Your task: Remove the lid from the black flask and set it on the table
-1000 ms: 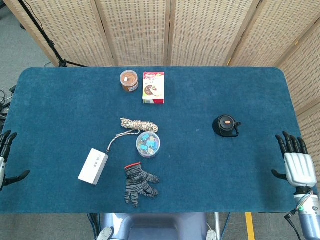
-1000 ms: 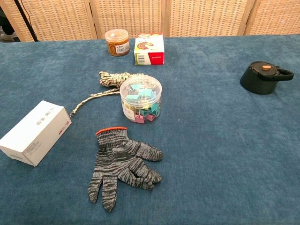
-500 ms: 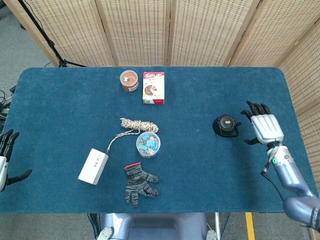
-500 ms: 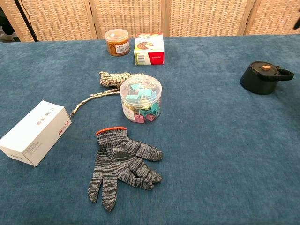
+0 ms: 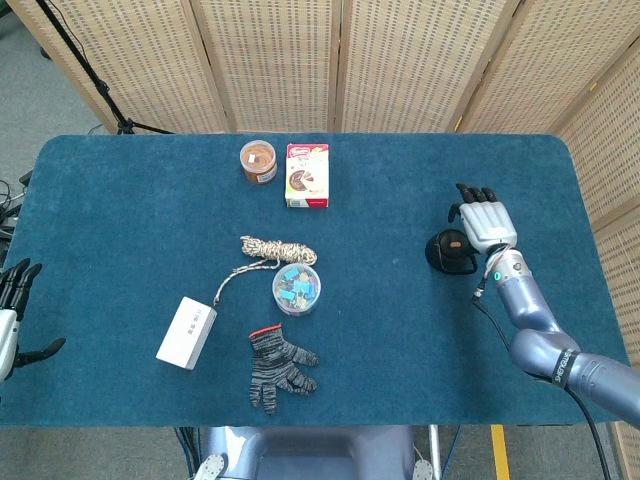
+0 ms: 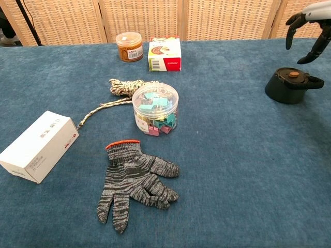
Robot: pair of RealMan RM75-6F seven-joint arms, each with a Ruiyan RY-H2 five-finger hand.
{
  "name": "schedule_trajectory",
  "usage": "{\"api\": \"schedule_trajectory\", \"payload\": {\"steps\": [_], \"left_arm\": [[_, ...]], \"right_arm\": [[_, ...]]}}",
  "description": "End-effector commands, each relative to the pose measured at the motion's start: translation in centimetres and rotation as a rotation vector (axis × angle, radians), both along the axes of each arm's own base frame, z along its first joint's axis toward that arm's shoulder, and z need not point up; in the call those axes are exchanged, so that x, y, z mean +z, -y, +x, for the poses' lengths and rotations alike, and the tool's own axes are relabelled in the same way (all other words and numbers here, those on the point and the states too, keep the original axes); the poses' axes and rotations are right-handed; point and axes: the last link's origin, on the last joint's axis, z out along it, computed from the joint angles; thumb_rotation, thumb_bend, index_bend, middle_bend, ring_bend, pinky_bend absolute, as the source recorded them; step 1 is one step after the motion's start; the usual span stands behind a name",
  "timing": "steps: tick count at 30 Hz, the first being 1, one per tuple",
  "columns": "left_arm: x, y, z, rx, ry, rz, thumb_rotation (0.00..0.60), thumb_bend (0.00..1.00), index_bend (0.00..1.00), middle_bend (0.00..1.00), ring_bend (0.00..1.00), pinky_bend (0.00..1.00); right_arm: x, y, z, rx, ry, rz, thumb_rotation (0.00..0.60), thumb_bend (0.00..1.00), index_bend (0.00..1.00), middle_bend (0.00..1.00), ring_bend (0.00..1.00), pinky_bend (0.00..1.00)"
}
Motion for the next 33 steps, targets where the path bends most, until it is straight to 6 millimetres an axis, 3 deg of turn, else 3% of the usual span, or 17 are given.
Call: {"api": "schedule_trajectory", "payload": {"steps": [1,9,33], "left_arm": [[-0.1,-0.1,0.0,0.001,0.0,-0.006,0.6,0.03,0.0,0.0,0.0,0.0],[-0.1,-0.1,-0.1,0.005,-0.003,-0.008,0.6,0.03,0.0,0.0,0.0,0.0],[-0.5,-0.5,-0.1,0.014,-0.019,-0.01,0.6,0.03,0.0,0.0,0.0,0.0]], "right_arm": [[-0.7,0.1,0.0,-0.016,-0.008,0.019,0.6,0.28,0.39,0.0,0.0,0.0],[-1.4,1.0,-0.6,-0.058,-0.025,0.028,0.6,0.28,0.46,0.0,0.0,0.0],[-2.6,2.1,-1.8,-0.103,-0.036,0.045,0.6,0.31,0.5,0.0,0.0,0.0]]}}
